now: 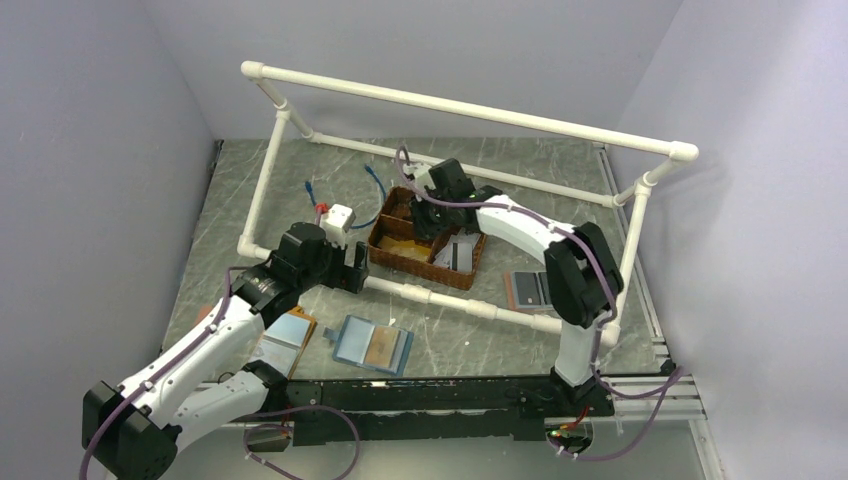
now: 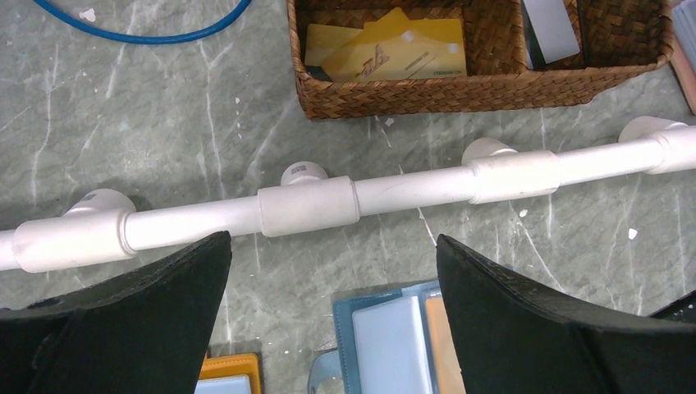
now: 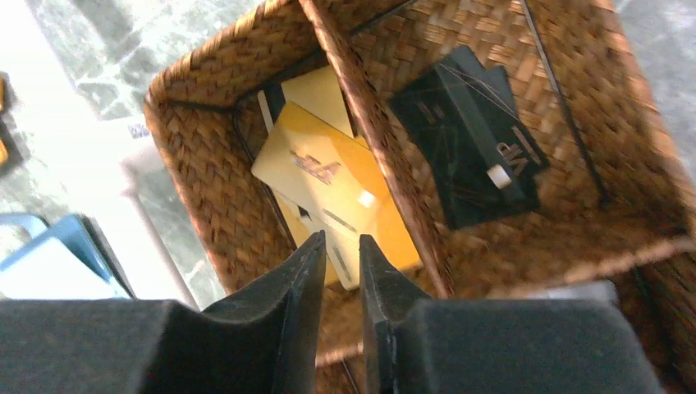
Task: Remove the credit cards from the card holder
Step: Place the credit card in the storage box, then remove the credit card from the card holder.
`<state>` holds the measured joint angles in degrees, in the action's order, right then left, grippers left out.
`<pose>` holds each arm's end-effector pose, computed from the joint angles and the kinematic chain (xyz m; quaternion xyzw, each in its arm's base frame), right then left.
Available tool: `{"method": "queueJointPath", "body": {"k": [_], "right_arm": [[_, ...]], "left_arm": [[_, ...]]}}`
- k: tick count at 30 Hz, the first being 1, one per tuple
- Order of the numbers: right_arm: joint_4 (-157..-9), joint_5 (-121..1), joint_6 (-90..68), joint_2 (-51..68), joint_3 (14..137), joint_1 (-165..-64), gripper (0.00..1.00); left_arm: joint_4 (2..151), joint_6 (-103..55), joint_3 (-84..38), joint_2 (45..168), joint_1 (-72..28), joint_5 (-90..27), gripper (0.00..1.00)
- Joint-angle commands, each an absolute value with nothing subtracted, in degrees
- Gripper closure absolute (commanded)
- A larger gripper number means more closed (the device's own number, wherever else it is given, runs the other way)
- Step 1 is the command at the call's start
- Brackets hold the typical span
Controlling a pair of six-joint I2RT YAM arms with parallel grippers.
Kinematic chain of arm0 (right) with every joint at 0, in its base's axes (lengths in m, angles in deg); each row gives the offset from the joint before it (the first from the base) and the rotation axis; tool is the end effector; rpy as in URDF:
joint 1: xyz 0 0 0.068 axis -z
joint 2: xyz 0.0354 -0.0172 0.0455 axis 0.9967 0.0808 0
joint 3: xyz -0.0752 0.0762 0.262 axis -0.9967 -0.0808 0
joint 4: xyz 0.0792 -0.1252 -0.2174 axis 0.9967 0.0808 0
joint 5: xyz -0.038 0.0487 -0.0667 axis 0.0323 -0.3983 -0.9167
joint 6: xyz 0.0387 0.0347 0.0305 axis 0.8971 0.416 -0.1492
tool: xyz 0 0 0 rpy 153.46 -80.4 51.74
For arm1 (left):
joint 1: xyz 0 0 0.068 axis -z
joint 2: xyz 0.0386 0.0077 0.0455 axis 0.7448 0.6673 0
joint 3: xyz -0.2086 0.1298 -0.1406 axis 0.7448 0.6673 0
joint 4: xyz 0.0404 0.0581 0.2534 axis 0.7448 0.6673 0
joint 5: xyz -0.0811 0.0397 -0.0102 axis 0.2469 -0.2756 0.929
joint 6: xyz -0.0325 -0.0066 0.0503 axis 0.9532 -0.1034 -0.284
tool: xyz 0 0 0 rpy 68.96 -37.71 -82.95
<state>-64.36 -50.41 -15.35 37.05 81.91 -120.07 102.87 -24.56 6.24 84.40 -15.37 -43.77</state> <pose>0.3522 0.2604 0.2250 -0.3102 0.8680 0.2501 0.2962 0.1760 -0.1097 0.2796 0.1485 0.8750 -0.1451 0.4373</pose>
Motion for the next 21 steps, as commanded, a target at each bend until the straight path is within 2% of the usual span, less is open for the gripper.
{"method": "queueJointPath", "body": {"k": [1, 6, 12, 16, 21], "right_arm": [[-63.4, -54.9, -22.7, 26.7, 79.2, -119.3, 0.73], [-57.8, -44.1, -36.2, 20.8, 76.3, -118.9, 0.6], [-47.8, -23.3, -52.3, 15.4, 72.6, -118.0, 0.54], [-48.8, -17.4, -56.6, 12.3, 67.0, -117.2, 0.45], [-49.0, -11.8, -61.0, 10.1, 63.9, -115.8, 0.36]], "left_arm": [[100.0, -25.3, 5.4, 84.5, -16.0, -40.5, 0.01], [99.4, -23.3, 5.0, 85.5, -16.4, -30.1, 0.01], [99.4, -12.7, 7.0, 86.1, -16.4, -23.3, 0.01], [100.1, -4.5, 8.8, 85.9, -16.4, -18.9, 0.0], [103.4, 1.5, 9.1, 84.1, -15.7, -19.1, 0.02]]}}
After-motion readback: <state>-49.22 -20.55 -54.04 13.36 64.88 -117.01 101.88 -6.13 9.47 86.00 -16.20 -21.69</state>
